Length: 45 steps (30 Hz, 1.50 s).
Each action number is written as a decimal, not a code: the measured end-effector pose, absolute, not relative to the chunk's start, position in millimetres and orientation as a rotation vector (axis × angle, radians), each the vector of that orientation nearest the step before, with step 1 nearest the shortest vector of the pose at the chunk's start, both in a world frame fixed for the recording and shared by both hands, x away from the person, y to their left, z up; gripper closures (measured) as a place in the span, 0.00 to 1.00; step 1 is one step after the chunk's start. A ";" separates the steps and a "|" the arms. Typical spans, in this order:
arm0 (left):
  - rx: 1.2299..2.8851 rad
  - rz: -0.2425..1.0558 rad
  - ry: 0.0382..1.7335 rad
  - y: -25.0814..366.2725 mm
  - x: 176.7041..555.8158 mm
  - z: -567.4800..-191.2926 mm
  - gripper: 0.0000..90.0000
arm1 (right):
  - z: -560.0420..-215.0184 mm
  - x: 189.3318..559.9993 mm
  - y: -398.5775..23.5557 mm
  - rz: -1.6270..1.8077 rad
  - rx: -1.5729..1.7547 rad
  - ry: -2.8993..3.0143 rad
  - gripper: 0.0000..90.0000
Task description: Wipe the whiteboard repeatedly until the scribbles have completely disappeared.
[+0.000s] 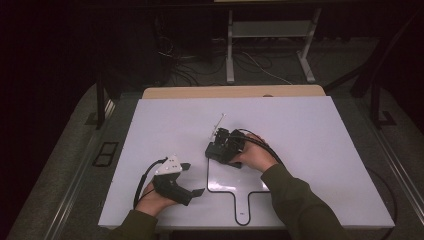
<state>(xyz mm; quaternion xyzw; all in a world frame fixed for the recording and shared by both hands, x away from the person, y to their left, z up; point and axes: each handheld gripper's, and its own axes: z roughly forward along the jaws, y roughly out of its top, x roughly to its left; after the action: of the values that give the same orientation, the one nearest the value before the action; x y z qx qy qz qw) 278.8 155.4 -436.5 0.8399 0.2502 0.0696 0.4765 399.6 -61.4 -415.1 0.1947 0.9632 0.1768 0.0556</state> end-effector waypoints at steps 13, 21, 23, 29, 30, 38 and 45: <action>2.049 0.167 0.618 154.7 278.3 -436.5 0.00 | -415.7 364.1 -65.7 0.565 0.498 2.951 0.43; 2.052 0.167 0.621 154.4 278.2 -436.8 0.00 | -416.9 356.2 -70.8 0.616 0.487 2.946 0.43; 2.054 0.167 0.619 155.0 278.7 -436.9 0.00 | -416.7 356.7 -71.9 0.627 0.489 2.944 0.43; 2.056 0.164 0.618 155.0 278.7 -437.1 0.00 | -414.1 358.1 -81.8 0.691 0.541 2.932 0.43; 2.056 0.165 0.618 155.0 278.7 -437.1 0.00 | -413.7 358.7 -83.9 0.707 0.554 2.931 0.43; 2.056 0.164 0.620 155.1 279.1 -437.1 0.00 | -403.8 366.6 -100.0 0.780 0.619 2.899 0.43; 2.051 0.166 0.626 156.4 278.8 -437.0 0.00 | -391.8 373.9 -115.2 0.820 0.671 2.869 0.43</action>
<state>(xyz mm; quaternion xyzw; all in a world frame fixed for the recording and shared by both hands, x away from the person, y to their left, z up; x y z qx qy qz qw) 278.8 156.4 -437.0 0.8390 0.2559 0.0680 0.4753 373.9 -115.2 -391.8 0.2191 0.9373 0.2678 0.0417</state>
